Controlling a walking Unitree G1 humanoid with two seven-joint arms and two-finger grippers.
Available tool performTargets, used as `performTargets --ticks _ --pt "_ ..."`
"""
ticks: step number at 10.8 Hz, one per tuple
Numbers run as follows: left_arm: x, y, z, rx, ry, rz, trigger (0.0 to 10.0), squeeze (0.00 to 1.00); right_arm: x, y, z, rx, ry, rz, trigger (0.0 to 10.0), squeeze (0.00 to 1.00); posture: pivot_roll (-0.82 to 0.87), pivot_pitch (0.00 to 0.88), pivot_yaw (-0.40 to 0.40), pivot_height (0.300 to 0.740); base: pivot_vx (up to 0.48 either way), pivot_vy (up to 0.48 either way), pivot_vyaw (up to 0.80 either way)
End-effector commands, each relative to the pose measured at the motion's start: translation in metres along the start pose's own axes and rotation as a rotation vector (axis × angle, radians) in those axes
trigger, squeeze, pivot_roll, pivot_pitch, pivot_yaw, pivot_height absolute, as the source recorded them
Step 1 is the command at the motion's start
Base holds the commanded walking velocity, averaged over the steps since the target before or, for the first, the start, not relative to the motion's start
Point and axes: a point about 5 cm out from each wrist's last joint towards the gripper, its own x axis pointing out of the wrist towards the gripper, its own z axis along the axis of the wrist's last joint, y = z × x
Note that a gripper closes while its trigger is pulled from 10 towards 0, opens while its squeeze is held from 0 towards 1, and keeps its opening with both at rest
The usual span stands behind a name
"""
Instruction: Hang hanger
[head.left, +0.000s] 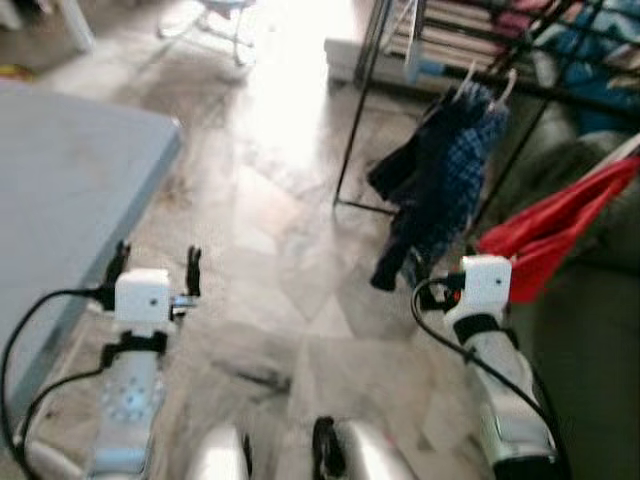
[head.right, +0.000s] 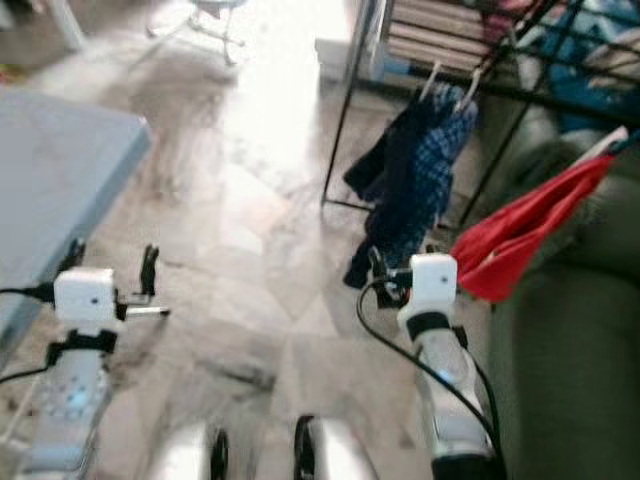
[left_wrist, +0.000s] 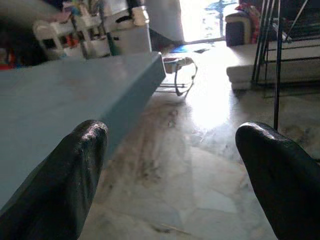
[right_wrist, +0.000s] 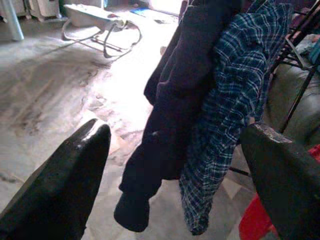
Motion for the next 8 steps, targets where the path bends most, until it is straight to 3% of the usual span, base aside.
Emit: performTargets --ticks 1,3,5,8 --pt "0.0 -0.003 0.002 -0.038 0.02 -0.008 10.0 0.0 0.0 -0.006 -0.001 0.01 0.016 -0.024 10.0 0.0 0.05 0.179 -0.115 0.74 0.0 0.0 -0.8" --pt "0.008 0.001 0.004 -0.011 -0.006 -0.049 10.0 0.0 0.001 -0.007 -0.001 -0.001 0.011 -0.018 10.0 0.0 0.05 0.175 -0.115 0.74 0.139 0.197 -0.8" --pt "0.012 0.004 0.002 -0.014 0.004 -0.037 10.0 0.0 0.005 -0.008 0.001 -0.006 0.002 -0.021 10.0 0.0 0.05 0.169 -0.101 0.74 0.328 0.349 0.0" --pt "0.018 0.005 -0.003 0.069 0.018 -0.107 10.0 0.0 0.005 -0.01 -0.004 0.028 -0.021 -0.13 10.0 0.0 0.03 0.149 0.01 0.74 0.181 0.214 0.0"
